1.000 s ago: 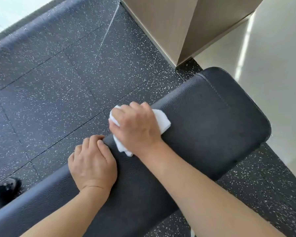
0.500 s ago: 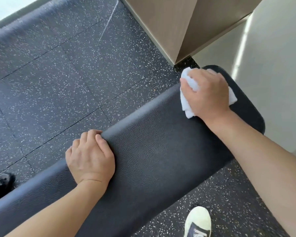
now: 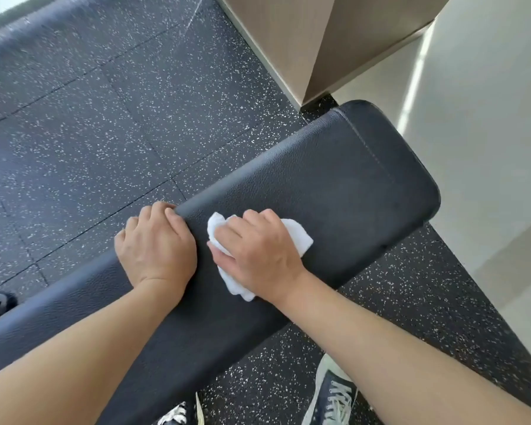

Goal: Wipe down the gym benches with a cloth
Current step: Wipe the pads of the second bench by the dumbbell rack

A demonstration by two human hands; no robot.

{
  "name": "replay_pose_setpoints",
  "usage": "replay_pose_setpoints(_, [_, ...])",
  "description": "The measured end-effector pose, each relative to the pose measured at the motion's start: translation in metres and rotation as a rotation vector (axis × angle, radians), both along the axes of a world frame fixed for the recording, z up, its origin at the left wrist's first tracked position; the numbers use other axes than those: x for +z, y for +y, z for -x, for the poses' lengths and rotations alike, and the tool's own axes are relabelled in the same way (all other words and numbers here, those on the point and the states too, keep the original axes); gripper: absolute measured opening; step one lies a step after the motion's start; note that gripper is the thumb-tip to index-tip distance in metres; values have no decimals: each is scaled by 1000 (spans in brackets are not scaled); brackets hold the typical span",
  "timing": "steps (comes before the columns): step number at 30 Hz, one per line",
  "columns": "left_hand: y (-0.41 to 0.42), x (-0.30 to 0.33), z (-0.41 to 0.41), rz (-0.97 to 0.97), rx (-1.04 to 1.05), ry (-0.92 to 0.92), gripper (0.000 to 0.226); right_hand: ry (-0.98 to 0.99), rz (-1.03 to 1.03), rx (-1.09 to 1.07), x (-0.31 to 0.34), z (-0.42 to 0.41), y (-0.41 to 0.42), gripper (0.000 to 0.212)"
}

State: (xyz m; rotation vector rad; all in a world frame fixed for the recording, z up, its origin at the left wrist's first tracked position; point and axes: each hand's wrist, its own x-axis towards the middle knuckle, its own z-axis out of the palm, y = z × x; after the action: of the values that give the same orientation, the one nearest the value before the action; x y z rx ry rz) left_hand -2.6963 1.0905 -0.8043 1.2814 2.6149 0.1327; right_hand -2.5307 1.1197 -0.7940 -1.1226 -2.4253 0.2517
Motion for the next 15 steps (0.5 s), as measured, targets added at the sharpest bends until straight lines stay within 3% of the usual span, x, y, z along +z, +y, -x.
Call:
replay_pose_setpoints(3, [-2,1,0,2,-54,13,48,-67,-85,16,-1,-76,9,29])
replay_pose_setpoints(7, [-3,3,2,-60,-340,-41,47,-154,-40,-291,6,-151,62,31])
replay_pose_setpoints(11, [11,5,8,-45,-700,-112,60,-157,11,-557,15,-113,60,26])
replay_pose_setpoints(15, [12,6,7,-25,-714,-130,65,1,13,-295,7,-19,-15,17])
